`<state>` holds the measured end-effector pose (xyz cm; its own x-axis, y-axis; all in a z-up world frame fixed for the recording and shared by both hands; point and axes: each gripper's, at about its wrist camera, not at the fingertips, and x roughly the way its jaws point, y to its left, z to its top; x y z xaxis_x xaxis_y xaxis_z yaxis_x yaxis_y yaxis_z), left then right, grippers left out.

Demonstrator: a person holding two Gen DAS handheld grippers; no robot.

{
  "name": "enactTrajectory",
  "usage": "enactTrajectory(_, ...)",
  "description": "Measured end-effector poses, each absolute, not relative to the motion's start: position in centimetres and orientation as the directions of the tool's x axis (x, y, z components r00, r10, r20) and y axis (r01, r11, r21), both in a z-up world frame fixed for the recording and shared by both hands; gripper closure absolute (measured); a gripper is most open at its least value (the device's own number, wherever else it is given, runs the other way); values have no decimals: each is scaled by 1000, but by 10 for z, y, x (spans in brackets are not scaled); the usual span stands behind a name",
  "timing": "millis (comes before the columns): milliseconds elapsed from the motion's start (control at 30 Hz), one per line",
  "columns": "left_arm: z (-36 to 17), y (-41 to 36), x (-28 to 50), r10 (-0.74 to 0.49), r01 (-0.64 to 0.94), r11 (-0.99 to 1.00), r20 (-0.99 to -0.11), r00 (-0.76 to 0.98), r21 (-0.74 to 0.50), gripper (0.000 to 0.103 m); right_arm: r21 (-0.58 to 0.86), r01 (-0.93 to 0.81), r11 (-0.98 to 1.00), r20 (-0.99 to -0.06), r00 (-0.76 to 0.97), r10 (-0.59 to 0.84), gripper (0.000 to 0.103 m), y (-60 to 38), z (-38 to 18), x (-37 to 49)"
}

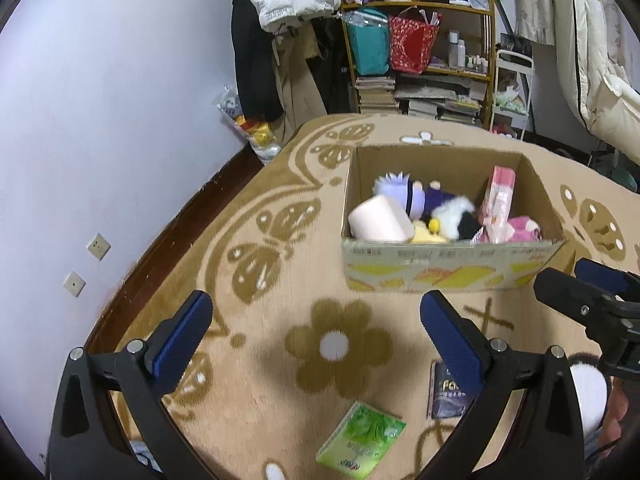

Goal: Organize soft objects
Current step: 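Move both open tools back toward the tissue packs on the rug, then grasp green tissue pack with left tool while right tool grasps black Face pack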

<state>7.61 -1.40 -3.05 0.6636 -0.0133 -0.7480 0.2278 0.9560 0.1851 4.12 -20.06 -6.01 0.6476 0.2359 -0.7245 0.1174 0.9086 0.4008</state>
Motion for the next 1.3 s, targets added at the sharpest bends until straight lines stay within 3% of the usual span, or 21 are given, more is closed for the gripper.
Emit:
enactTrajectory(567,-86,-24,63,23,328,919,-859,512,220,0,396,122,910,-809,515,283,2,-178,-108,48)
enactTrajectory(1300,-144,-30,59,93,441,876,-965,243,196,1,352,88,932,-903,293,314,26,-145,-171,55)
